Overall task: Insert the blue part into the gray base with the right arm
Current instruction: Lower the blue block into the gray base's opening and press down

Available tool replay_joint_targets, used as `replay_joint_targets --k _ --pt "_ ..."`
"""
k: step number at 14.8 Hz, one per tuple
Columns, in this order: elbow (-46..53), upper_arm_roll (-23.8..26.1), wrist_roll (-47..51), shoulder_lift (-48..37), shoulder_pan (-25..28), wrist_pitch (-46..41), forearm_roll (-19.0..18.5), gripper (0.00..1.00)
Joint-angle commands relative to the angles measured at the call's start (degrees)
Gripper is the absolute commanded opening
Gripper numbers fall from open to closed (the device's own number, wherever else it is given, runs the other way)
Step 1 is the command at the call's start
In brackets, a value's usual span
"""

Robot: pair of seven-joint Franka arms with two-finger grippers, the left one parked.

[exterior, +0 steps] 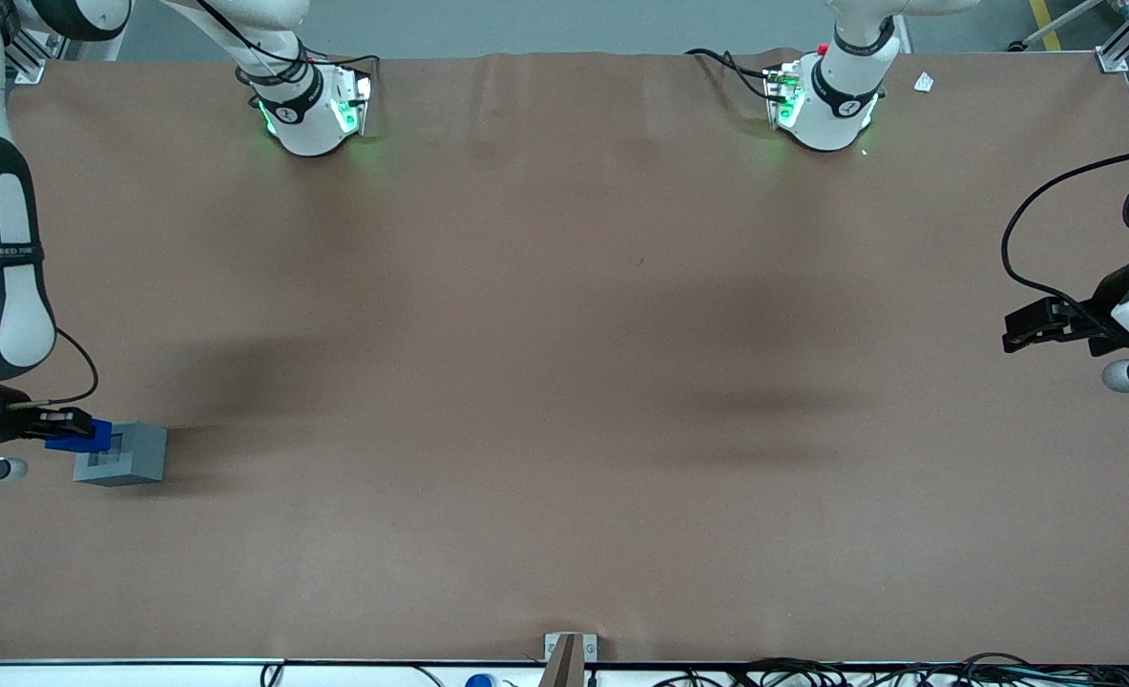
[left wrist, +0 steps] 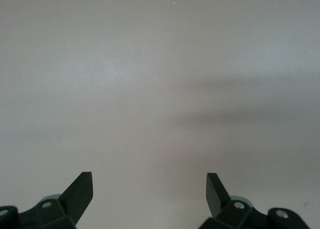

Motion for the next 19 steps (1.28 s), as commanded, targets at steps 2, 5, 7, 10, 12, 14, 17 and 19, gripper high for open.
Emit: replay_joint_targets --k 2,5,7,10,12,14,17,19 --pt "0.9 2.5 0.8 0.7 -1.9 0.4 0.3 0.01" --pt "0.9 2.5 1.0 0.8 -1.7 0.3 0.2 0.01" --pt "1.0 2.5 0.9 0.9 -1.7 0.3 0.2 0.01" --pt "1.1 2.5 1.0 1.4 -1.5 0.5 0.1 0.01" --pt "1.1 2.5 1.0 1.4 -1.4 1.0 0.1 0.01" --pt "1.1 2.5 1.0 1.6 -1.4 1.1 0.1 0.01" --pt "1.3 2.4 0.9 1.7 -1.4 1.1 0.1 0.01" --pt "1.7 2.4 0.9 2.0 -1.4 1.1 0.1 0.01"
